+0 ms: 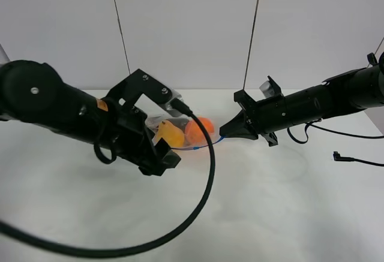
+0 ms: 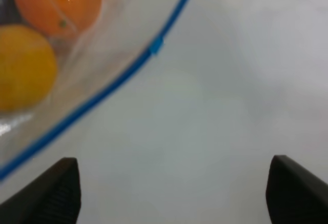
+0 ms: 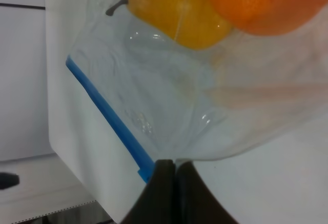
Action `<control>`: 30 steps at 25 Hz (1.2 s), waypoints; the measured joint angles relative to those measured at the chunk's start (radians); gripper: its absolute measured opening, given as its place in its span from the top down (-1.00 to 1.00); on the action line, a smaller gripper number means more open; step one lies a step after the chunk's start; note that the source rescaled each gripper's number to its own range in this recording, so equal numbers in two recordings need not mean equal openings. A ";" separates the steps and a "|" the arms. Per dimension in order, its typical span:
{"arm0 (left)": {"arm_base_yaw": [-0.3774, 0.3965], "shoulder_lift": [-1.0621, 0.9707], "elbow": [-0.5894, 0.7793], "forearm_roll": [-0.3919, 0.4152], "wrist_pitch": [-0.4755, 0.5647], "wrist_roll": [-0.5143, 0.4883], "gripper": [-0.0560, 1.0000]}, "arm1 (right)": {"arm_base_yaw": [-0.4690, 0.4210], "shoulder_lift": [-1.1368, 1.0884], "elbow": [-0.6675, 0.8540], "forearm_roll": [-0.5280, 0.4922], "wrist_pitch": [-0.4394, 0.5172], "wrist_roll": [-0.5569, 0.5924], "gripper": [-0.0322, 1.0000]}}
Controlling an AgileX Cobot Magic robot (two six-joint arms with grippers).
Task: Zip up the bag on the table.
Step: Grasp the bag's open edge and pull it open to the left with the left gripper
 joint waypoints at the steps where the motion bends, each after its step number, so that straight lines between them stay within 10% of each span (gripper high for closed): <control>1: 0.000 0.022 -0.017 0.000 0.000 0.001 -0.81 | 0.000 0.000 0.000 0.000 0.000 0.000 0.94; 10: -0.110 0.181 -0.124 0.030 -0.063 0.025 -0.81 | 0.000 0.000 0.000 0.001 0.018 0.000 0.94; 30: -0.094 0.365 -0.184 0.156 -0.179 0.023 -0.81 | 0.000 0.000 0.000 0.000 0.045 0.000 0.94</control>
